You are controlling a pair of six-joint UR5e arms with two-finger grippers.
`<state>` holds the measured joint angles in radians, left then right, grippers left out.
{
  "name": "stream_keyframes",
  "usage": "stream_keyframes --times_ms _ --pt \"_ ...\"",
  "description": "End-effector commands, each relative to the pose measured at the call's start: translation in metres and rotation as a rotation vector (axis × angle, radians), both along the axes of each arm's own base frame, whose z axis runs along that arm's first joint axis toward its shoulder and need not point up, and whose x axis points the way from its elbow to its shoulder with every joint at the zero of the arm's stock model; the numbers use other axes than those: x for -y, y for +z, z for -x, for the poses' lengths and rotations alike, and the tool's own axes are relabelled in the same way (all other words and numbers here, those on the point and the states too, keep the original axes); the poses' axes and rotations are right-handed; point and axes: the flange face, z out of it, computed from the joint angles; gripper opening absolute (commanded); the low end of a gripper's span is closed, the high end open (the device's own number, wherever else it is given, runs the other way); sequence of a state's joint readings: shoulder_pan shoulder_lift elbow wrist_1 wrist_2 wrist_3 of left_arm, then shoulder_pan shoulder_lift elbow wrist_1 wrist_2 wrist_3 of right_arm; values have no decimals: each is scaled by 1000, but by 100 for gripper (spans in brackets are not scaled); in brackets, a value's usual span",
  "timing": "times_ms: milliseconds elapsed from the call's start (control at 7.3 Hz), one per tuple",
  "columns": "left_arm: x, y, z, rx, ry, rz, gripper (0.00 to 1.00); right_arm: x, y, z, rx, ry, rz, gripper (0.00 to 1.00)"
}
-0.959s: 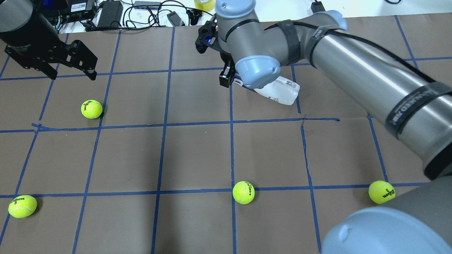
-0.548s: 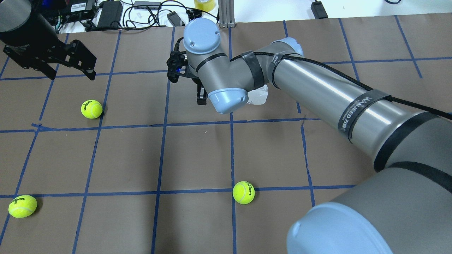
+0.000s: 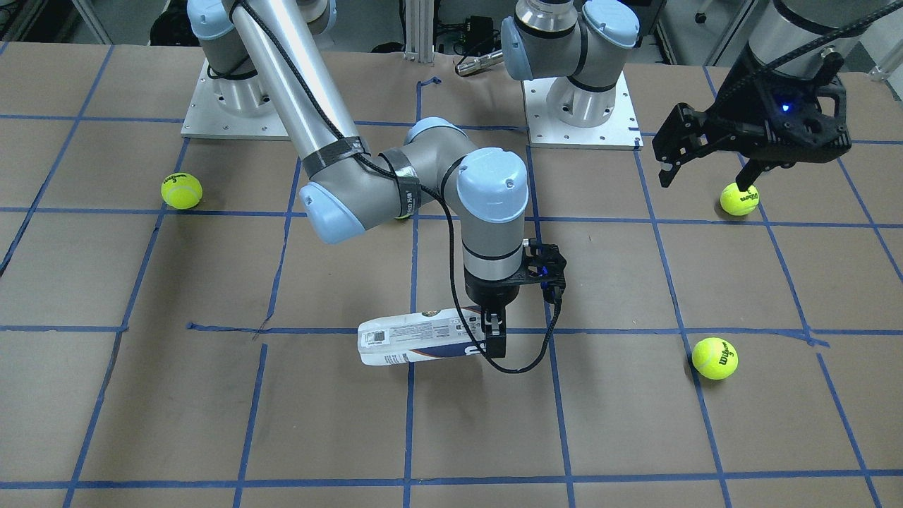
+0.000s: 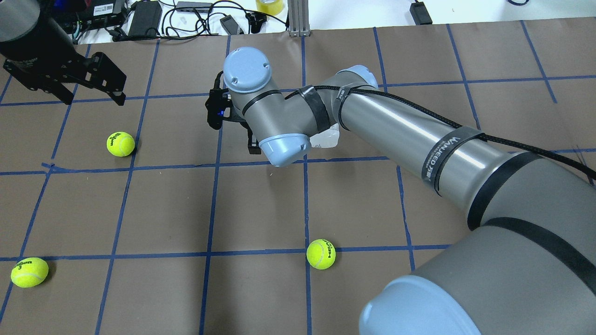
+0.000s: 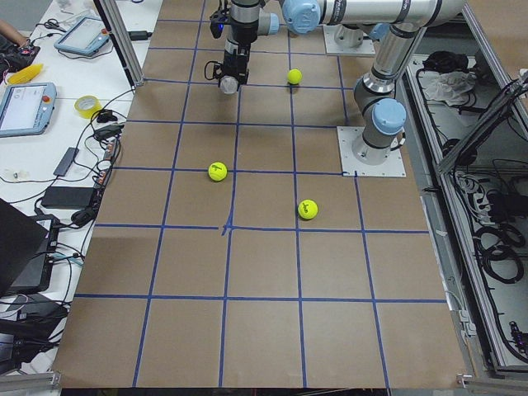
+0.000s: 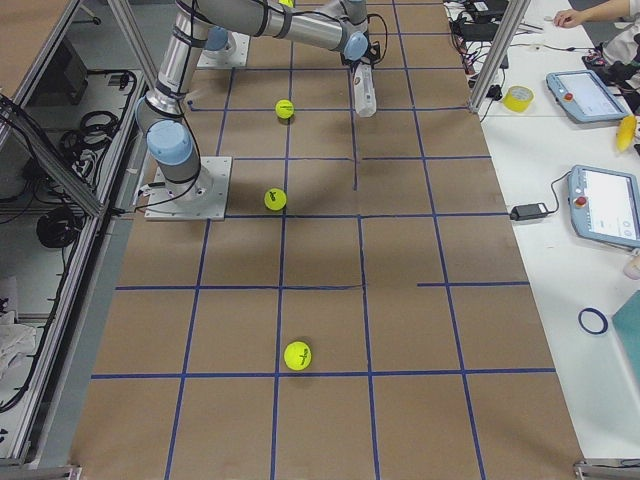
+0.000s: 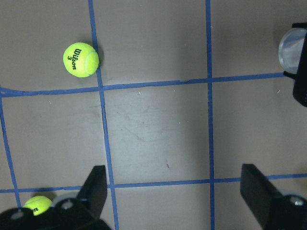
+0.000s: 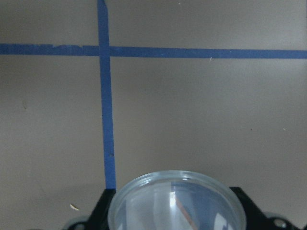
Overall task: Lift up tennis ball bucket
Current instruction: 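Carry the can with the right gripper toward the table center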
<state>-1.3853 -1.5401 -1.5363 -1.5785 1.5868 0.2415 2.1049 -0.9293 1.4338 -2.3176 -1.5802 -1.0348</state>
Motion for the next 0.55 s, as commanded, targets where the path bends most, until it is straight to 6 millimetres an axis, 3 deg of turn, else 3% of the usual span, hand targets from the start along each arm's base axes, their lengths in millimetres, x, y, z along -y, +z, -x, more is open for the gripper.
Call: stream_keyframes --times_ms 0,411 --pt "0 -1 0 0 1 -2 100 -3 -25 -9 -7 4 -21 100" --pt "-1 -5 1 -5 -1 -9 100 11 -16 8 -22 -1 -25 99"
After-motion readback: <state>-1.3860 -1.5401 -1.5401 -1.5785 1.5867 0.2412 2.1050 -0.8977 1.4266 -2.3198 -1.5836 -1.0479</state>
